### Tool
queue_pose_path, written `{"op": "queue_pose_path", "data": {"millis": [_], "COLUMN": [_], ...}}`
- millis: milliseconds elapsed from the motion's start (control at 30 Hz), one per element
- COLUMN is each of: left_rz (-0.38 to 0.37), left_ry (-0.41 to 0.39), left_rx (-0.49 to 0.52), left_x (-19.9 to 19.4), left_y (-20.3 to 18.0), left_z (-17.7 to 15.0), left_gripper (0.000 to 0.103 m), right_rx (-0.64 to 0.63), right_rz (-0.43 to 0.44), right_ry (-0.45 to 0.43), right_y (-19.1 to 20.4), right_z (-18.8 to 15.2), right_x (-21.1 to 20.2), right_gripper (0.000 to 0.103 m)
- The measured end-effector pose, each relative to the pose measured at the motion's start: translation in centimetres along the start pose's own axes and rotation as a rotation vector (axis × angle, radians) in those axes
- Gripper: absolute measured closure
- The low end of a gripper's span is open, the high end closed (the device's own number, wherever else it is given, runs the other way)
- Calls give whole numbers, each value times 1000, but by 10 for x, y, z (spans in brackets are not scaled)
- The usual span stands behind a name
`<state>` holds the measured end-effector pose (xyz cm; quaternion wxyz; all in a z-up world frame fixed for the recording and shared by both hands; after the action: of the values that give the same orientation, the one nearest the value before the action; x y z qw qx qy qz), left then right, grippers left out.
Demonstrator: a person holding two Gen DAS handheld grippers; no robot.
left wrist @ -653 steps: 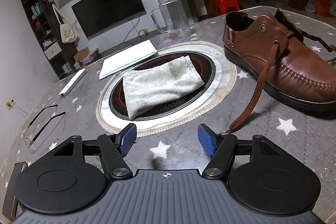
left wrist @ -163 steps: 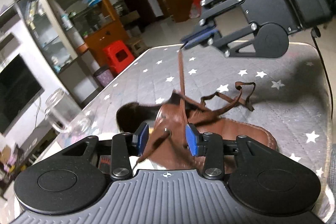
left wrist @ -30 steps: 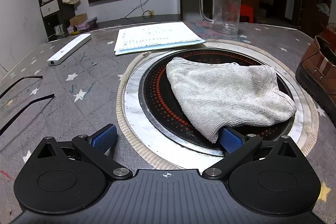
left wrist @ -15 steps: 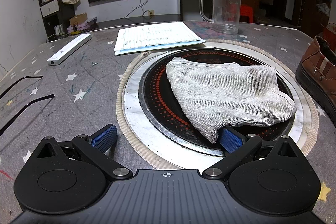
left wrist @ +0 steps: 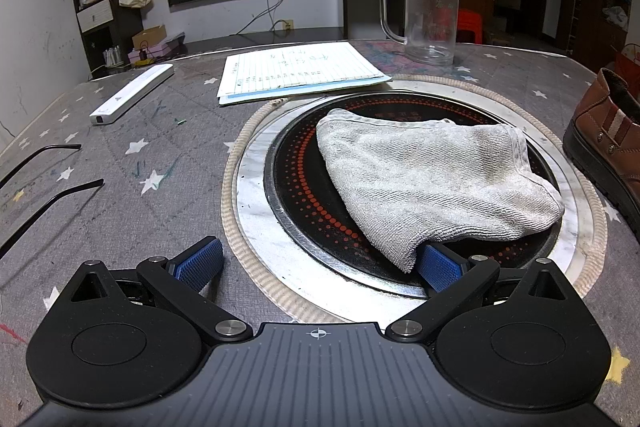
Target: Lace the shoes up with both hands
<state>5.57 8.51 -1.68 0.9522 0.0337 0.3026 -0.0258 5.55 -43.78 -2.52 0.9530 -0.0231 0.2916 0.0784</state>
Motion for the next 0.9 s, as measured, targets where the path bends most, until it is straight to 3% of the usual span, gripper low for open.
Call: {"op": "queue_pose_path", "data": {"millis": [900], "left_rz": [0], "left_ry": [0], "left_rx": [1], "left_x": [-2], "left_y": [-2], "left_z": [0], "left_gripper": [0], "right_rx": [0], "right_rz": [0], "right_ry": [0], "right_y": [1], "right_z": [0], "right_x": [2], "right_gripper": [0]}}
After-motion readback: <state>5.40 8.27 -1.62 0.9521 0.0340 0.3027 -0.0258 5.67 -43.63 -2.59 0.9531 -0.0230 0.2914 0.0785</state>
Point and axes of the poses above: each gripper's, at about its wrist camera, not at the fingertips, and x roughly the way its jaws point, y to its left, z to its top, the point moved 3 cm from there along x, roughly the way its jaws point, and after that the axes turned 4 degrees about -y, right-handed, at the moved point
